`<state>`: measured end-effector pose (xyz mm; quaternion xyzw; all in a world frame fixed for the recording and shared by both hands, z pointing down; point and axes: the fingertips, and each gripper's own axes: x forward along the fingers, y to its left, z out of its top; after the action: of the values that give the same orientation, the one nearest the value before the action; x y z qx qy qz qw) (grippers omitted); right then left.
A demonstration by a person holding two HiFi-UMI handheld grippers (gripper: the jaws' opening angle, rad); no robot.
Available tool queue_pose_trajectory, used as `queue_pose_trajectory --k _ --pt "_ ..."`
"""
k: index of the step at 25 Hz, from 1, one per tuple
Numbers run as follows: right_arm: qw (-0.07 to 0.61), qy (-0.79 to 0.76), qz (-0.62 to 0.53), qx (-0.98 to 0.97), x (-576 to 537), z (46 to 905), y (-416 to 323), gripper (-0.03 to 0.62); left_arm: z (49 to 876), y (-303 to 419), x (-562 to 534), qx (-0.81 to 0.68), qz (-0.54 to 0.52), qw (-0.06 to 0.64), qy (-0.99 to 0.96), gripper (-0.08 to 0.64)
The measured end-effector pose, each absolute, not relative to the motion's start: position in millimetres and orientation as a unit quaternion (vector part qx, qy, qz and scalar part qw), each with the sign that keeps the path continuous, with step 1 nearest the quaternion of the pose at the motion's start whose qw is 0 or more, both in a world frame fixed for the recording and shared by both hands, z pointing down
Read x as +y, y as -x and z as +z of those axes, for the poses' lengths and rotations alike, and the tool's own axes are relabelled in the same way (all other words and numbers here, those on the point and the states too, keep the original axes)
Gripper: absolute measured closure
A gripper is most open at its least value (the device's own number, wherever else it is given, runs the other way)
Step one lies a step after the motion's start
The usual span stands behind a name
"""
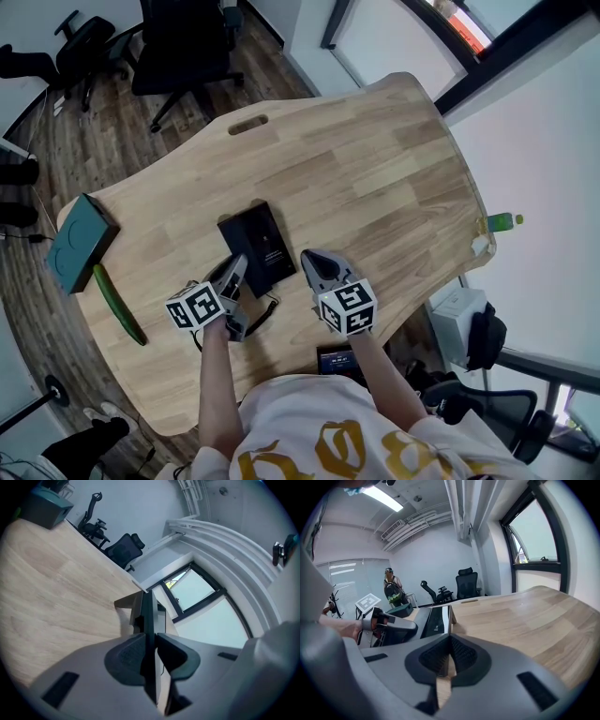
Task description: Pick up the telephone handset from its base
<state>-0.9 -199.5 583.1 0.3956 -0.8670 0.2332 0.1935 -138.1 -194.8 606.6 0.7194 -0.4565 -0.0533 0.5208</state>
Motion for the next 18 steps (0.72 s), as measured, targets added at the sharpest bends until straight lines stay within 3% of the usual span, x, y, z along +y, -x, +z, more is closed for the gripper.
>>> queue_pose_trajectory --k 9,18 --pt "0.188 -0.388 0.231 -0.872 -197.6 577.0 5.8 0.588 599.0 137.3 -190.1 -0.436 -0.079 0.552 -0.706 0.488" --pt "0.180 -0.389 0.224 -0.876 -194.0 564.3 4.3 0.588 577.5 141.1 -191.8 -0.430 -0.103 0.528 -0.726 0.488"
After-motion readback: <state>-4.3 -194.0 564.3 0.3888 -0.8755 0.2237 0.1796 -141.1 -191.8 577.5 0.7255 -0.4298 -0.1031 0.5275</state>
